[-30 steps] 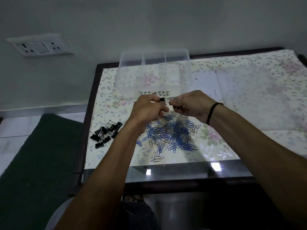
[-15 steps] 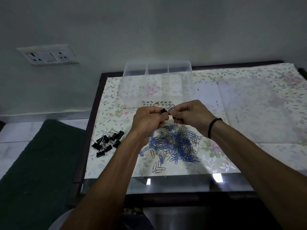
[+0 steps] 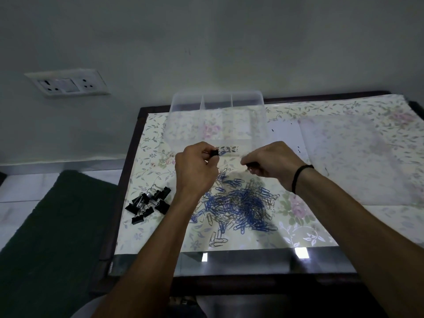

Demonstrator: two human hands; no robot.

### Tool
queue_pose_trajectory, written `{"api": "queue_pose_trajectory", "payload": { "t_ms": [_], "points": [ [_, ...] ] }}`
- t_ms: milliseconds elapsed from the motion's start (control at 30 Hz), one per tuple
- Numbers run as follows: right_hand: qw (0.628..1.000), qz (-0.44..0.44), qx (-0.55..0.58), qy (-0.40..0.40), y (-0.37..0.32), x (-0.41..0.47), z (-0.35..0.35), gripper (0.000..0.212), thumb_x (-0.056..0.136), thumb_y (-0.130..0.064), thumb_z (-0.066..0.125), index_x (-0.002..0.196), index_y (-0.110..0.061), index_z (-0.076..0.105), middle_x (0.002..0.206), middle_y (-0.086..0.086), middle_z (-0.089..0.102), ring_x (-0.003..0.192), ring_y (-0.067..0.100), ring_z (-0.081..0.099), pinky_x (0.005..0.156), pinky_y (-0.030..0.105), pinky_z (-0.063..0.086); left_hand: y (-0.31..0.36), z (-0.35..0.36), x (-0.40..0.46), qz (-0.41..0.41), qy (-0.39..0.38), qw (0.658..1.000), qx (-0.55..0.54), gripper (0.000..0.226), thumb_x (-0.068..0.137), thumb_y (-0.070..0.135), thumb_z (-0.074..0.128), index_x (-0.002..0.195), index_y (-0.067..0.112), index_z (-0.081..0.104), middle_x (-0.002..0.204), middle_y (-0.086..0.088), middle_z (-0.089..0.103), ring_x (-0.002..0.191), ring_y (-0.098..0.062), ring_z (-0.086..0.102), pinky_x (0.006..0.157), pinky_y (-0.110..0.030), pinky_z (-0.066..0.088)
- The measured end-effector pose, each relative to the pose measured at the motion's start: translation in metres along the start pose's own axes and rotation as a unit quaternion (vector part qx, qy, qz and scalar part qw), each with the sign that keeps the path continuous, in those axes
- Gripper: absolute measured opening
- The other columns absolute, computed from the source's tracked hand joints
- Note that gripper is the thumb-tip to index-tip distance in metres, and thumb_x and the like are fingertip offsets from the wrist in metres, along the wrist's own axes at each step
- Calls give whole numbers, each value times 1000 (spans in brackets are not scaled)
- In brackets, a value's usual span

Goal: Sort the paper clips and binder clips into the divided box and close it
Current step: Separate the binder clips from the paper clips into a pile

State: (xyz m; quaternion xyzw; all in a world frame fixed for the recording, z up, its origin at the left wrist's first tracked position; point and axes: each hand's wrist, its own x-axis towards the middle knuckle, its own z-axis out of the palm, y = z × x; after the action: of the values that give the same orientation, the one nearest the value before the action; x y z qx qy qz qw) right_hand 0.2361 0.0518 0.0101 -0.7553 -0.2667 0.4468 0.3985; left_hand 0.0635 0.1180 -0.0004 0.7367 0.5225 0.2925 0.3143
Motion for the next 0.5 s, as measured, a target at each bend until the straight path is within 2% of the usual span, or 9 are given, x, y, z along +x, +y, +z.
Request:
{"api": "queue_pose_trajectory", "payload": {
  "t_ms": [33,100,167,233,333,433,500],
  "points": [
    [992,-31,-121,19,3,2,-2,16,75,-17,79,77,-1,79,71,10,76,62,19,70,66,27,59,0,-1,1,-3,2,1000,-5,10,85,15,76,94,19,78,81,5,76,72,-3,70,76,-20,57],
    [935,-86,-343,16,13,2,1,20,78,-24,74,77,-5,80,72,10,77,69,21,73,69,30,62,-1,-1,2,-11,-8,1000,-3,11,84,16,77,94,19,78,81,4,77,75,-5,72,77,-21,57],
    [892,-89,-442,-23,22,2,9,25,79,-26,70,86,-4,80,80,12,77,76,24,74,70,35,63,-1,0,1,-34,-38,999,-12,13,83,17,78,96,19,78,82,3,78,76,-6,73,76,-22,57],
    [878,-75,-471,-54,27,1,16,29,79,-25,70,93,-2,78,87,14,77,82,28,74,72,41,63,-2,2,-2,-68,-72,994,-39,13,82,18,79,95,20,79,79,4,77,75,-6,73,71,-22,58],
    [872,-71,-478,-73,26,0,19,34,76,-32,76,95,-3,78,87,15,77,82,29,74,74,42,63,-3,4,-6,-109,-104,987,-65,11,81,18,80,91,23,78,76,4,76,72,-7,73,65,-22,56],
    [873,-80,-475,-80,20,-2,17,31,79,-36,78,91,-7,80,84,11,77,78,24,73,77,36,62,-4,3,-5,-129,-118,981,-89,10,81,18,81,88,25,76,76,2,77,69,-10,73,65,-26,60],
    [887,-85,-446,-79,14,-2,12,22,86,-29,72,93,-10,81,89,9,78,82,22,72,78,31,60,-4,2,-4,-144,-126,975,-112,10,81,18,82,87,23,76,76,-1,77,66,-12,71,66,-29,60]
  ]
}}
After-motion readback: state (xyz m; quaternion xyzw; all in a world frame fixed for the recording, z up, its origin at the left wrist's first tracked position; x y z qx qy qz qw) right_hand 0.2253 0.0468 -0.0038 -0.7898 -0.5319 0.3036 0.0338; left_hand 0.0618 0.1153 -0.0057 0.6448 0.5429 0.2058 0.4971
